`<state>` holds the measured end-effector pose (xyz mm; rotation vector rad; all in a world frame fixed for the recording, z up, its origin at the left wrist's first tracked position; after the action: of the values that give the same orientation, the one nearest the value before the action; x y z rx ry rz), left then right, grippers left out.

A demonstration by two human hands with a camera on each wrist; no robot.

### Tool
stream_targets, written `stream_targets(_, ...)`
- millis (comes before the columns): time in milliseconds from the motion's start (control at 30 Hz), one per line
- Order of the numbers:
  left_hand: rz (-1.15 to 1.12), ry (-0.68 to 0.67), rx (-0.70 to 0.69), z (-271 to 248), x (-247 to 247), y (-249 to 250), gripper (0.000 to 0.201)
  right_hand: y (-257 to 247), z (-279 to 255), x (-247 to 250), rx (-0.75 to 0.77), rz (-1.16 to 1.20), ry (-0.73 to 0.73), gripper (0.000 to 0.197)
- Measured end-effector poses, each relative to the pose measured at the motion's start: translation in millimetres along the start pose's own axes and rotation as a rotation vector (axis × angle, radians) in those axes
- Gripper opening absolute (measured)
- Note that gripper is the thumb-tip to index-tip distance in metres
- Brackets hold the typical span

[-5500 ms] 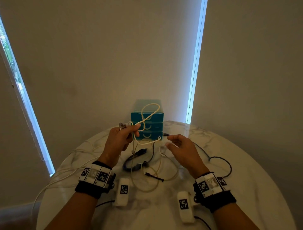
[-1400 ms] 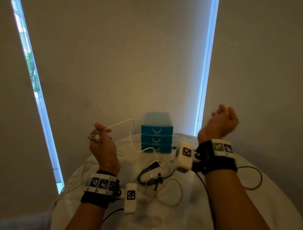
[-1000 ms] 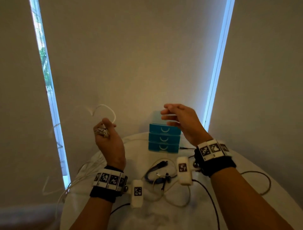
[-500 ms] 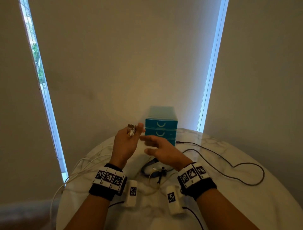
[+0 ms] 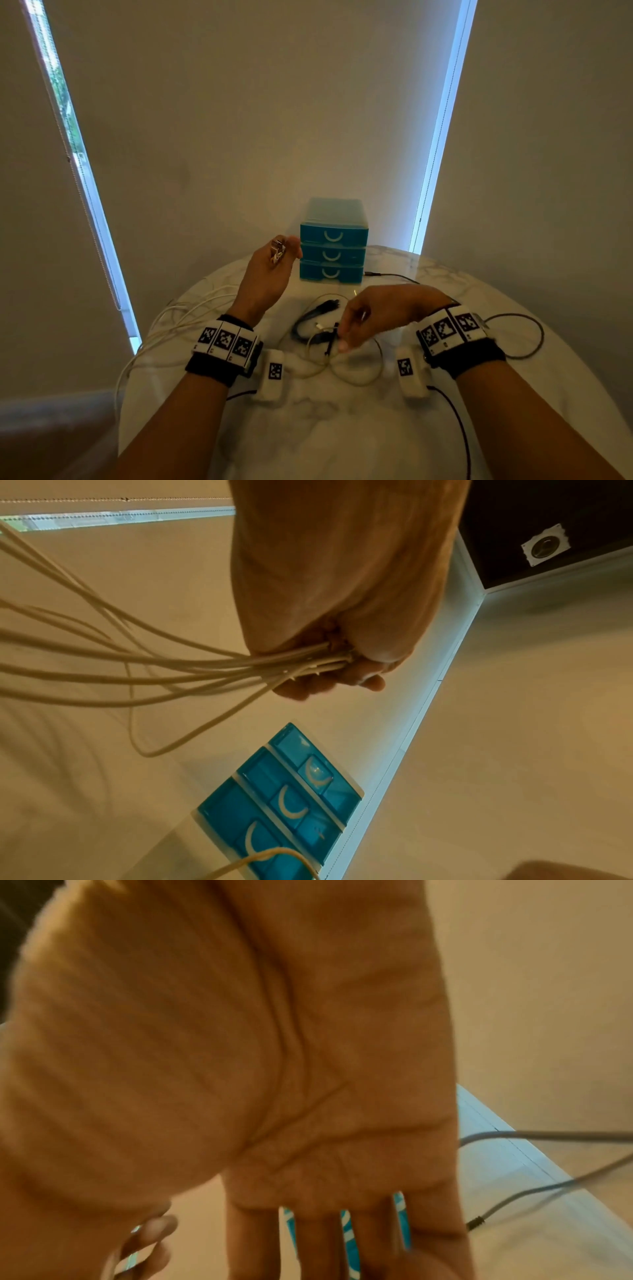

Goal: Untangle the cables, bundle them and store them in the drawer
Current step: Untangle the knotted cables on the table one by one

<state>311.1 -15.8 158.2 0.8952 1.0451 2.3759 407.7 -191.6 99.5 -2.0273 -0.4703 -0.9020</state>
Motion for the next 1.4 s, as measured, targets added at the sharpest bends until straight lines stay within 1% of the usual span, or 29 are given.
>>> stream_targets(33, -0.006, -0.016, 0.016, -0.5, -2.9, -1.0, 0.05, 2.2, -1.7, -7.3, -0.021, -0.056, -0.051, 0.039)
stream_targets(67, -0.02, -0.035, 0.036, -1.4, -5.8, -1.5, 0.053, 2.8, -2.2, -8.2, -0.01, -0.078, -0.049, 0.032)
stream_targets(100, -0.037, -0.056, 0.059, -2.2, -8.9, -1.9, 0.056, -0.5, -3.2, -3.2, 0.043, -0.06, 0.003, 0.025)
stream_targets(133, -0.046, -0.071, 0.081, -2.5, -12.0, -3.0, 0.06, -6.3, -5.4, 6.0, 0.131, 0.015, 0.091, 0.019)
stream_targets(167, -0.048, -0.079, 0.097, -2.6, -14.8, -4.0, 0.065, -10.7, -10.0, 19.8, 0.234, 0.165, 0.208, 0.016)
stream_targets(200, -0.046, -0.077, 0.11, -2.4, -16.5, -4.9, 0.07, -10.8, -17.8, 35.8, 0.332, 0.38, 0.333, 0.016)
stream_targets(233, -0.043, -0.073, 0.117, -2.7, -17.9, -5.3, 0.074, -4.4, -25.8, 49.8, 0.403, 0.609, 0.448, 0.018)
stream_targets(267, -0.046, -0.071, 0.122, -3.3, -19.6, -4.7, 0.075, 6.5, -31.0, 57.9, 0.44, 0.817, 0.533, 0.021)
stream_targets(300, -0.062, -0.078, 0.131, -4.3, -22.0, -4.3, 0.072, 17.5, -33.3, 59.7, 0.449, 0.994, 0.583, 0.024)
stream_targets(333, -0.086, -0.098, 0.143, -5.7, -25.1, -3.5, 0.063, 27.1, -33.9, 57.3, 0.45, 1.149, 0.609, 0.027)
stream_targets(400, -0.121, -0.178, 0.158, -9.7, -34.8, -1.1, 0.052, 42.8, -33.4, 48.5, 0.449, 1.415, 0.633, 0.03)
stream_targets(433, -0.109, -0.223, 0.159, -12.0, -40.5, -0.4, 0.047, 48.6, -33.9, 43.8, 0.448, 1.524, 0.641, 0.029)
stream_targets(500, -0.054, -0.309, 0.137, -16.7, -51.0, 3.4, 0.037, 55.9, -35.2, 36.2, 0.447, 1.666, 0.668, 0.025)
stream_targets(567, -0.018, -0.383, 0.108, -21.5, -61.1, 8.1, 0.031, 57.1, -35.8, 30.7, 0.464, 1.715, 0.681, 0.025)
stream_targets(633, 0.008, -0.414, 0.087, -23.8, -65.9, 9.9, 0.027, 48.1, -36.0, 27.6, 0.476, 1.689, 0.65, 0.027)
stream_targets(700, 0.001, -0.381, 0.102, -23.0, -62.8, 9.2, 0.021, 35.3, -39.9, 29.1, 0.502, 1.65, 0.602, 0.029)
stream_targets(800, -0.052, -0.307, 0.131, -19.7, -57.1, 4.9, 0.029, 19.1, -49.5, 36.2, 0.565, 1.668, 0.543, 0.032)
stream_targets(867, -0.056, -0.292, 0.102, -18.2, -55.7, 7.6, 0.032, 11.0, -52.6, 35.9, 0.598, 1.728, 0.496, 0.035)
stream_targets(1000, -0.105, -0.261, 0.073, -17.5, -54.2, 9.1, 0.039, -6.6, -52.4, 22.4, 0.634, 1.855, 0.326, 0.04)
stream_targets(1067, -0.084, -0.251, 0.068, -16.6, -54.3, 10.3, 0.032, -9.5, -54.5, 22.7, 0.675, 1.905, 0.31, 0.045)
stream_targets(1100, -0.085, -0.241, 0.077, -15.8, -52.7, 9.8, 0.026, -8.7, -56.8, 25.7, 0.711, 1.934, 0.325, 0.048)
stream_targets(1133, -0.095, -0.24, 0.094, -15.1, -50.9, 8.4, 0.026, -6.1, -59.1, 29.3, 0.75, 1.968, 0.351, 0.054)
stream_targets(1200, -0.117, -0.3, 0.115, -15.8, -51.7, 4.9, 0.038, 2.6, -61.7, 35.2, 0.809, 2.058, 0.4, 0.063)
stream_targets(1267, -0.125, -0.393, 0.104, -20.2, -56.1, 6.7, 0.042, 9.7, -62.8, 38.1, 0.84, 2.138, 0.41, 0.059)
stream_targets(1333, -0.103, -0.477, 0.093, -26.9, -60.8, 10.9, 0.03, 15.0, -62.5, 40.2, 0.859, 2.186, 0.407, 0.061)
stream_targets(1367, -0.074, -0.533, 0.079, -30.8, -65.0, 12.7, 0.023, 17.1, -62.5, 40.9, 0.865, 2.209, 0.406, 0.065)
stream_targets(1400, -0.038, -0.597, 0.067, -35.2, -70.5, 13.6, 0.021, 20.1, -61.7, 41.3, 0.866, 2.236, 0.41, 0.069)
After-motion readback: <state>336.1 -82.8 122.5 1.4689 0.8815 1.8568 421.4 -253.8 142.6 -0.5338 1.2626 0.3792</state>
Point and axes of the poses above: each hand's wrist, its own z-axis towards the middle knuckle, its own x-axis out of the back of the hand, y = z × x, the point moved 10 cm from there along z, towards the middle knuckle, and after that the axes turned 13 degrees about z, right-handed, at the moved point
